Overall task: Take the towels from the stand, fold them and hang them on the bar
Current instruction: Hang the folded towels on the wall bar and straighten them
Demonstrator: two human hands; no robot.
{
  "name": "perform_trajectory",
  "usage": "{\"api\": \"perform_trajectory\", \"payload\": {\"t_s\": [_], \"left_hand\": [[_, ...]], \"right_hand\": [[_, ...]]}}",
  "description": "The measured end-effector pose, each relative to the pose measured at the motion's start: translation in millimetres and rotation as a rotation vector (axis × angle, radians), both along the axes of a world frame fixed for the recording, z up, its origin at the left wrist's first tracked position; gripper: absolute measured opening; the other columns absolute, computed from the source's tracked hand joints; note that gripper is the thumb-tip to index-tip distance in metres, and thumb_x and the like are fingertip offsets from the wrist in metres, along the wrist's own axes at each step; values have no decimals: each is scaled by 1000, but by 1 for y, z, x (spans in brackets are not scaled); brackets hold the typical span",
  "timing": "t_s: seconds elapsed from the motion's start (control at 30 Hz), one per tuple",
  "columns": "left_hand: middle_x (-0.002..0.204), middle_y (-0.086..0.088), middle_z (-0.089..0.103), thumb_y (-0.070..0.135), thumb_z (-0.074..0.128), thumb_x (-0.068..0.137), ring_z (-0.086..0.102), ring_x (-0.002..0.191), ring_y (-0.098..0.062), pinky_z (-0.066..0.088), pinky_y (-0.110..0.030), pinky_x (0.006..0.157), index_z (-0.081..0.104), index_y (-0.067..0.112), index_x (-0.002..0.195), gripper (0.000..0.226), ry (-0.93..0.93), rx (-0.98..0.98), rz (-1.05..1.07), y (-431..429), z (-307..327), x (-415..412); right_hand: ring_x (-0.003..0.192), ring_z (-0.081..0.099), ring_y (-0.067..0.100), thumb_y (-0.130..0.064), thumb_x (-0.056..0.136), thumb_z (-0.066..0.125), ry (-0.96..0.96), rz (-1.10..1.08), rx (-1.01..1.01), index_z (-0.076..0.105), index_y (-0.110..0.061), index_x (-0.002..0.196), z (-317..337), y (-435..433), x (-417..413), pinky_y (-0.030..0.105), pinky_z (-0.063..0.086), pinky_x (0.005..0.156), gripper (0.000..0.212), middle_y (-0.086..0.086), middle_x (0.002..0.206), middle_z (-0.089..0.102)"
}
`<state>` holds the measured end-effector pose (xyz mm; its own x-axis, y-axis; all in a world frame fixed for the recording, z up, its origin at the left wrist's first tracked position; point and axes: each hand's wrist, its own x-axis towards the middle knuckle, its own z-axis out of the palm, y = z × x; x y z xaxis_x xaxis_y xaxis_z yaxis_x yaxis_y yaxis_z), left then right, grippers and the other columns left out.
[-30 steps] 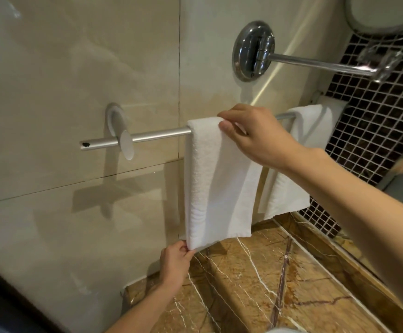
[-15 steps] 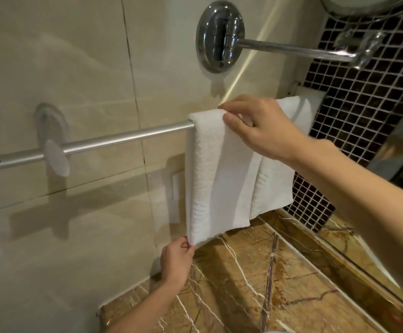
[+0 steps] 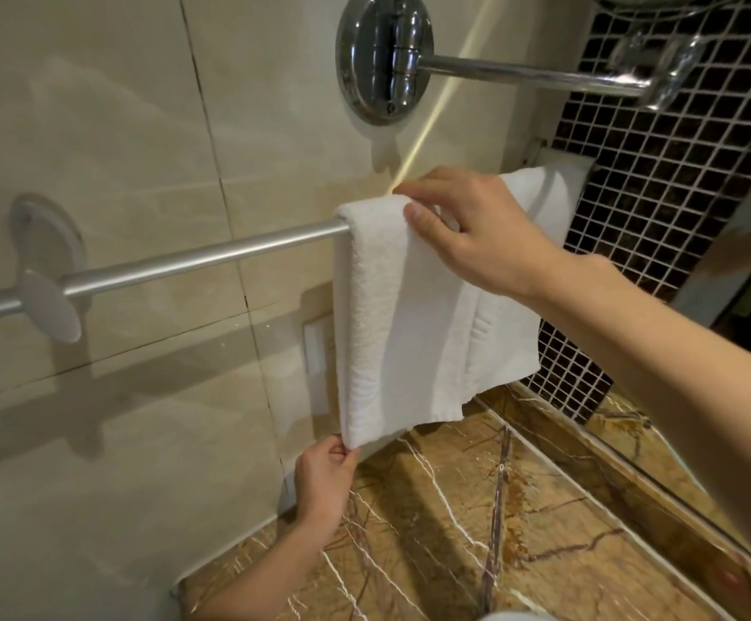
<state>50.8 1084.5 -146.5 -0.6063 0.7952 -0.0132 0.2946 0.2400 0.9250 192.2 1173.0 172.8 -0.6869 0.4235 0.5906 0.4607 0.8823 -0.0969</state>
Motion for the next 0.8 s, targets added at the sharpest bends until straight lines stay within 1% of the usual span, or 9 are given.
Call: {"api": "perform_trajectory", "payload": {"t_s": [0.07,0.2,0.27,0.33,0.4,0.47,0.6,0.7,0.8], "left_hand": [[69,14,70,17,75,80,60,53,3,40,-9,47,71,22,90,12,-83,6,-8,-3,3,-1],[91,9,72,19,71,83,65,83,-1,52,-20,72,68,24,105,22,-85,18,-40,-9,13,-7],[103,5,70,19,66,88,62,91,-1,50,-19,80,65,19,115,28,-86,13,-60,-17,18,-9],[116,4,66,17,61,91,60,98,-1,46,-18,86,61,17,124,33,-54,-9,-101,-28,25,-11],[127,5,60,17,57,92,56,112,-7,43,-24,100,55,18,132,39,71,-45,-154,-45,33,-15],[138,3,52,21,54,93,48,126,-13,35,-29,110,49,19,137,44,294,-85,-240,-64,44,-21],[155,5,27,42,40,97,23,142,-13,15,-32,118,32,29,146,51,694,-201,-432,-113,55,-26],[159,3,14,47,34,97,12,146,-16,7,-37,119,25,36,148,53,834,-269,-517,-150,53,-26],[160,2,11,46,32,96,7,146,-16,3,-39,119,22,38,148,53,885,-268,-569,-190,48,-25]], "right_hand": [[93,58,30,-27,96,42,12,-16,-10,66,-4,109,-3,-1,0,43,43,86,35,13,96,65],[106,55,31,-25,96,43,46,-81,-26,61,-3,117,-10,-8,-3,41,37,96,36,14,111,64],[120,48,31,-25,97,46,52,-114,-50,54,-7,130,-17,-14,-3,45,32,106,39,14,129,56],[132,37,31,-27,97,48,75,-149,-75,43,-10,140,-28,-26,1,42,26,110,47,16,143,43],[140,27,29,-27,96,50,126,-193,-122,37,-13,144,-42,-45,7,37,22,112,52,17,151,31],[142,24,28,-27,95,51,158,-233,-172,37,-15,145,-61,-67,12,39,24,114,53,15,153,27],[141,27,25,-34,96,48,39,-273,-269,35,-18,146,-120,-117,24,39,26,114,54,10,154,28],[144,21,21,-38,96,46,-94,-300,-338,28,-24,149,-174,-156,33,33,19,116,58,5,158,21],[146,13,17,-38,94,47,-222,-312,-426,20,-29,151,-223,-199,41,31,11,119,64,0,160,12]]}}
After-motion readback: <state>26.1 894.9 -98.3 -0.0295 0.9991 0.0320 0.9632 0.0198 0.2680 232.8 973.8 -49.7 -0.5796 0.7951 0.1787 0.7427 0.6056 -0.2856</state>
